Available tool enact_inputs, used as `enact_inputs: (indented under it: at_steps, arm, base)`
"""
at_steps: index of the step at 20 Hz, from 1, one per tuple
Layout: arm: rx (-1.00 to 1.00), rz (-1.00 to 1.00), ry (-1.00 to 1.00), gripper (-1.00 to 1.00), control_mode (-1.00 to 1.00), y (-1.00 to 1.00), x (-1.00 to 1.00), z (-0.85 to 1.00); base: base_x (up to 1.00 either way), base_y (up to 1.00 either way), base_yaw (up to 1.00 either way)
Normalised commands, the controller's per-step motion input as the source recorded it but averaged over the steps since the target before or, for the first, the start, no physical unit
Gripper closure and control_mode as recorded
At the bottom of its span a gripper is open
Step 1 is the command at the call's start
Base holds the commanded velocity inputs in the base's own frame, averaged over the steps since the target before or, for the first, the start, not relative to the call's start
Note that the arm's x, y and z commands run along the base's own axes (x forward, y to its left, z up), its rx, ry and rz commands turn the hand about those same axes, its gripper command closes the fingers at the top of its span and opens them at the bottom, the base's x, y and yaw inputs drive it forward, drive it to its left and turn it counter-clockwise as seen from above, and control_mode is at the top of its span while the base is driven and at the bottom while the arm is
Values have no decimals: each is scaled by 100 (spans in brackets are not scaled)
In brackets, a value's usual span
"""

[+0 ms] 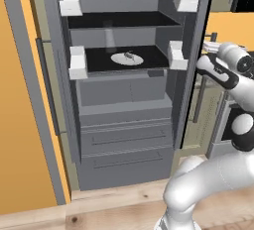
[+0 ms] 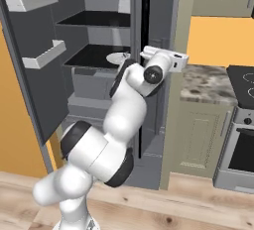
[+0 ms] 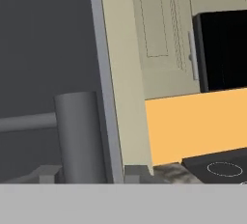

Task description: Retrieve the fish from the fridge and place it on the saucepan with marinade on the stove.

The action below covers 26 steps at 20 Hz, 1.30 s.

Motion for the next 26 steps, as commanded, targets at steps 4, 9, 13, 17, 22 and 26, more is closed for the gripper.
enact_inputs:
  at_steps: [4,9,13,17,22,26]
  arm:
    - [0,5,0,100,-100,-63,-12,0]
    - [0,2,1,100,-100,-40,-5,0]
    - [0,0,0,-100,-100,-7,-6,0]
    - [0,0,0,-100,-100,-4,-31,0]
    - [0,0,0,-100,-100,-23,-90,0]
    - [0,0,0,-100,-100,-7,-100,14]
  base:
    - [0,0,0]
    - [0,0,0]
    - [0,0,0]
    - [0,0,0]
    - [0,0,0]
    - [0,0,0]
